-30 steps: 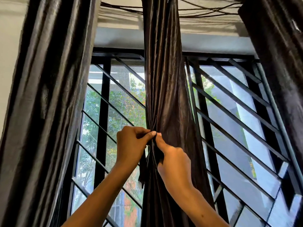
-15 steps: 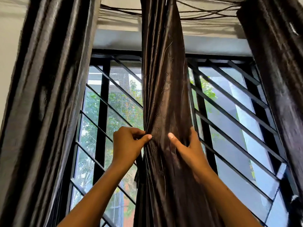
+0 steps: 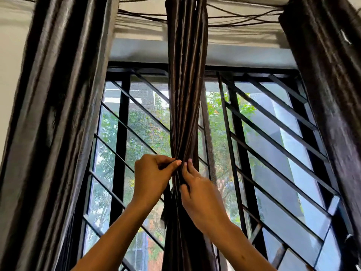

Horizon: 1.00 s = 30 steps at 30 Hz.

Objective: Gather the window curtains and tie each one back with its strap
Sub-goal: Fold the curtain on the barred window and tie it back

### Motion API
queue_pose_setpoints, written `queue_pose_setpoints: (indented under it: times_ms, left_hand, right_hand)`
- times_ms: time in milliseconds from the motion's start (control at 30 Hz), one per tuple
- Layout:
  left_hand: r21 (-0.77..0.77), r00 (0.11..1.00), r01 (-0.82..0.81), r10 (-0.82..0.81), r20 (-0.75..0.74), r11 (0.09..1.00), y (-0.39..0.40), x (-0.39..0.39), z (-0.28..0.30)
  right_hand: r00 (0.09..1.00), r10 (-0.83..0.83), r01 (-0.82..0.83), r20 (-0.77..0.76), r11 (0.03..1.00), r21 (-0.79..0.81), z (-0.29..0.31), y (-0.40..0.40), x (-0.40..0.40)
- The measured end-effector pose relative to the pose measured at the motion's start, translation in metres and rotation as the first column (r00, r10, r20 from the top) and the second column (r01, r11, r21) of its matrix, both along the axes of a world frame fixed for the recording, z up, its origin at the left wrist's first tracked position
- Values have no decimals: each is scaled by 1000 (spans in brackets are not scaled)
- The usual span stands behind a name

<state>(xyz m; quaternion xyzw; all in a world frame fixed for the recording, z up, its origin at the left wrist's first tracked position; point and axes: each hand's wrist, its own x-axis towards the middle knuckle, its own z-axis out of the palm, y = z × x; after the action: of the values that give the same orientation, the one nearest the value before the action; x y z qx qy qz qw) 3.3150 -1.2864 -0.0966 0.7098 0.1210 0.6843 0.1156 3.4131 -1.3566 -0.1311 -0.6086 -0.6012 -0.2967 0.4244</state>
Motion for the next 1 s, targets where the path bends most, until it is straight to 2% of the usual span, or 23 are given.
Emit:
queue_pose_setpoints:
  times_ms: [133,233,300,367,433,467,500,533,600,667,833,1000]
  left_hand:
    - [-28,1000,27,-27,-1,999,-3,-1,-1]
    - [-64,1000,-4,5,21,998,0,-1,1]
    - [-81,999,-25,27,26,996,1,0,3]
    - [-89,999,-22,24,21,996,1,1,4]
    - [-95,1000,-15,17,19,995,-1,2,3]
    - [-97,1000,-12,14,20,995,-2,2,3]
    - [-98,1000,-11,13,19,995,-1,2,3]
    - [-95,1000,-14,15,18,995,-1,3,3]
    - [-84,999,-30,32,21,996,0,3,2]
    - [-63,998,-57,60,36,996,-1,5,1]
    - [-70,992,-84,89,84,994,-3,10,-5]
    - [-143,993,-5,21,117,990,-1,10,-7]
  right_hand:
    - [996,87,-87,-4,996,32,-5,9,5]
    - [967,243,-239,-79,969,58,-5,12,12]
    - [883,417,-384,-216,906,179,-3,12,20]
    - [822,441,-320,-361,881,349,0,14,32]
    - [714,446,-262,-540,885,385,6,16,47]
    - [648,469,-270,-600,878,395,8,15,50]
    - [621,494,-275,-608,864,422,9,14,51]
    - [662,498,-249,-560,851,463,9,14,52]
    - [838,374,-132,-396,845,518,8,12,46]
    - [929,280,-106,-241,827,553,6,15,34]
    - [972,222,-168,-73,879,447,-3,29,7]
    - [977,205,-172,-61,923,344,-11,36,11]
